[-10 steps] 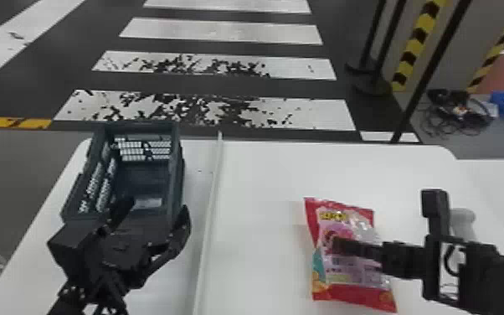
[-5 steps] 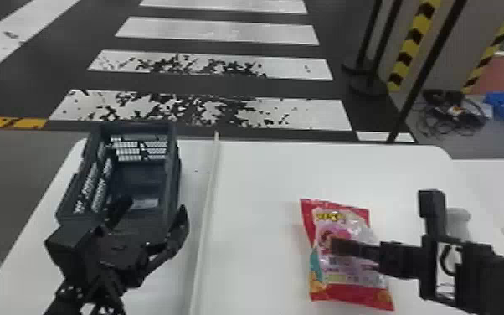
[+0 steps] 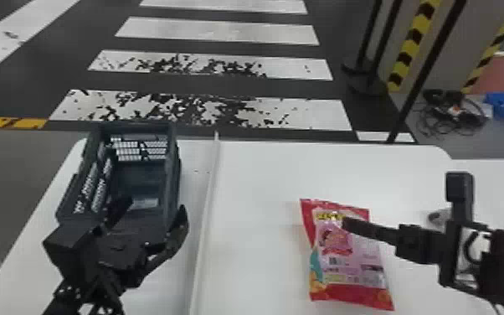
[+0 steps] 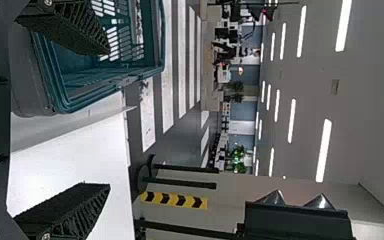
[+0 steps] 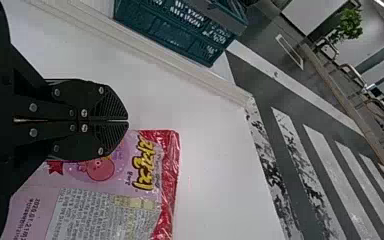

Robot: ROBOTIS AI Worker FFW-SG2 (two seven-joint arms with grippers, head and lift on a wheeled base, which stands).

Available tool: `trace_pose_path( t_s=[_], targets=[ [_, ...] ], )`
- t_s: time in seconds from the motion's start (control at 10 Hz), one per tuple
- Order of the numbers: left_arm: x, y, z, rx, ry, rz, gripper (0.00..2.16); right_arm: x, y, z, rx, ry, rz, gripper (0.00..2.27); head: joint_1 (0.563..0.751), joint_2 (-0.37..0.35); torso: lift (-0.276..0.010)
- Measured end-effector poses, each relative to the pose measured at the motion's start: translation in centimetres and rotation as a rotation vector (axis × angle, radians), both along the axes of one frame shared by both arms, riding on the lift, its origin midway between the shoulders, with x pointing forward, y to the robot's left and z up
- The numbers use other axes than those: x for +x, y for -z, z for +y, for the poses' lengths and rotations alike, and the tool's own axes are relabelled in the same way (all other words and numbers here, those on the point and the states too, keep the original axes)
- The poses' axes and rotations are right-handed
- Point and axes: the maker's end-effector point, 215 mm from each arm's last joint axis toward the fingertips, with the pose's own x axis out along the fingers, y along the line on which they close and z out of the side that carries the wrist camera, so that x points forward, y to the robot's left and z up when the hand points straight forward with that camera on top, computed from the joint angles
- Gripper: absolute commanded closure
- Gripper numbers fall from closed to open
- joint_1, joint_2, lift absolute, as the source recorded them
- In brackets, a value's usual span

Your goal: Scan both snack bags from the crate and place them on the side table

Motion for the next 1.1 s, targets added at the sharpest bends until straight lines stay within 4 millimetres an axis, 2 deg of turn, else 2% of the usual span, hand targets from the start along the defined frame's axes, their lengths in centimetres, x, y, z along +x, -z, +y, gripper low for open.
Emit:
trace_pose_path(
  t_s=[0.1,0.2,0.3,0.4,0.7,0.9,1.1],
  targets=[
    [0.0,-0.2,0.2,0.003,-0.002,-0.004,0.04,0.4,-0.7,-1.3,-0.004,0.026,-0.021,1.33,0.695,-0.072,-0.095],
    [0.1,-0.6,0.6,0.005,-0.007,-0.012,0.04,0.8,-1.3,-2.8,-0.011,0.056,-0.037,0.59,0.695,-0.08,-0.095],
    [0.2,-0.9,0.8,0.006,-0.012,-0.017,0.04,1.1,-1.7,-4.4,-0.021,0.085,-0.054,0.14,0.695,-0.096,-0.095],
    [0.4,-1.1,0.9,0.006,-0.016,-0.021,0.04,1.5,-2.2,-6.0,-0.037,0.115,-0.072,0.05,0.695,-0.115,-0.095],
    [0.4,-1.0,0.7,-0.002,-0.021,-0.018,0.04,2.7,-2.6,-11.3,-0.156,0.206,-0.113,0.04,0.695,-0.18,-0.095],
    [0.2,-0.7,0.5,-0.006,-0.016,-0.01,0.04,3.0,-1.5,-15.2,-0.286,0.268,-0.129,0.04,0.695,-0.22,-0.095],
    [0.0,-0.4,0.0,-0.01,-0.009,-0.002,0.04,2.9,0.1,-18.1,-0.357,0.289,-0.128,0.05,0.695,-0.268,-0.095]
  ],
)
